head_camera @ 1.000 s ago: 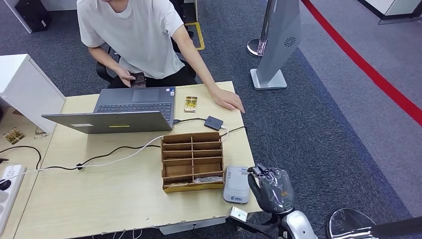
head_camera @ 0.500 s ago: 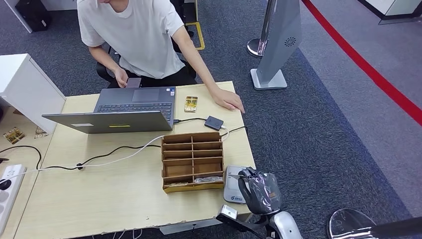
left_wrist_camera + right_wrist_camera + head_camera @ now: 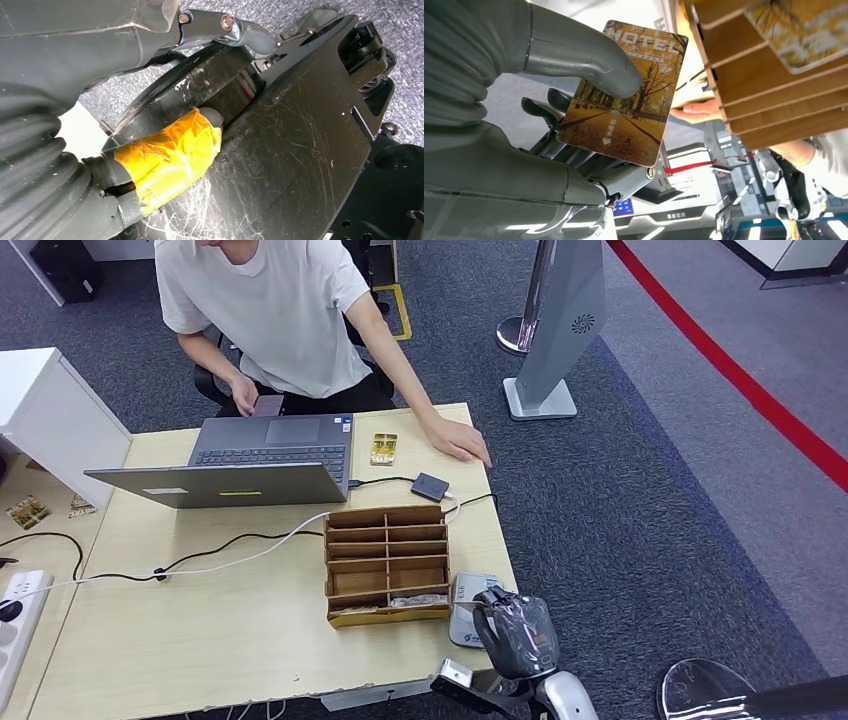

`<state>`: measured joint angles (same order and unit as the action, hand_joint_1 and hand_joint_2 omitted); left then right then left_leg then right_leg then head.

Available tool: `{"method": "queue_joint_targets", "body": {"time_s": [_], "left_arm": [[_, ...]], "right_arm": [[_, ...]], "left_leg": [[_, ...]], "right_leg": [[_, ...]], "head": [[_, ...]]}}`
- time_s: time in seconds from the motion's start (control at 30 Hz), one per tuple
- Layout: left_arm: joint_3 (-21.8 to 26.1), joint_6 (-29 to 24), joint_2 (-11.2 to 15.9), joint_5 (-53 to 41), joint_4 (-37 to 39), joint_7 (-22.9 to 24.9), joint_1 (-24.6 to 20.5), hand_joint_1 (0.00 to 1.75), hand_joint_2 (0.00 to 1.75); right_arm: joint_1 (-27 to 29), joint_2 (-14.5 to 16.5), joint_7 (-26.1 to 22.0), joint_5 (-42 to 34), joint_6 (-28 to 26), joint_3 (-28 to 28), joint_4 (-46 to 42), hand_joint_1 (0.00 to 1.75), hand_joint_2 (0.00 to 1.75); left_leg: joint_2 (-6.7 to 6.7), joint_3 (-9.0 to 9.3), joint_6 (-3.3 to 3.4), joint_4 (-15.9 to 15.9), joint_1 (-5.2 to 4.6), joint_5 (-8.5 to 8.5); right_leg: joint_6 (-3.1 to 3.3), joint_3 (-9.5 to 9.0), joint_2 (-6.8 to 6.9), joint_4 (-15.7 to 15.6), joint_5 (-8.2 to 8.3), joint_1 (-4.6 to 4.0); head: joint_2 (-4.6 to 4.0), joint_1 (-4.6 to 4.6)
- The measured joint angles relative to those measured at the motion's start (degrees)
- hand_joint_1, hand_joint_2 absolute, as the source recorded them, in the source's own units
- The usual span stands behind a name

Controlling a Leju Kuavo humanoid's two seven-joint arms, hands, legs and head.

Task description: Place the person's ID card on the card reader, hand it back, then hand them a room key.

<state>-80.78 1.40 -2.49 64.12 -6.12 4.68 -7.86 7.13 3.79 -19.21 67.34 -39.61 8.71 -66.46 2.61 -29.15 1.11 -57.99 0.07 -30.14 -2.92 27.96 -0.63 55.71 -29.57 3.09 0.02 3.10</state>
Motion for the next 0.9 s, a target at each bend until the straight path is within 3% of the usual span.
{"method": "queue_joint_targets", "body": {"time_s": [0.67, 0.9], "left_arm": [[0.0, 0.0, 0.1, 0.2, 0.0, -0.5, 0.1, 0.00, 1.75], [-0.1, 0.1, 0.2, 0.0, 0.0, -0.7, 0.2, 0.00, 1.75]], "right_arm": [[0.2, 0.4, -1.3, -0.3, -0.5, -2.9, 0.7, 1.75, 1.75], [-0.8, -3.9, 6.0, -1.7, -0.5, -1.2, -8.8, 1.75, 1.75]], "left_leg": [[-0.01, 0.00, 0.00, 0.0, 0.00, 0.00], [-0.04, -0.04, 0.00, 0.0, -0.01, 0.01]], "right_leg": [[0.00, -0.01, 0.00, 0.0, 0.00, 0.00], [-0.01, -0.01, -0.03, 0.0, 0.02, 0.01]], "head": [[0.00, 0.00], [0.00, 0.01]]}}
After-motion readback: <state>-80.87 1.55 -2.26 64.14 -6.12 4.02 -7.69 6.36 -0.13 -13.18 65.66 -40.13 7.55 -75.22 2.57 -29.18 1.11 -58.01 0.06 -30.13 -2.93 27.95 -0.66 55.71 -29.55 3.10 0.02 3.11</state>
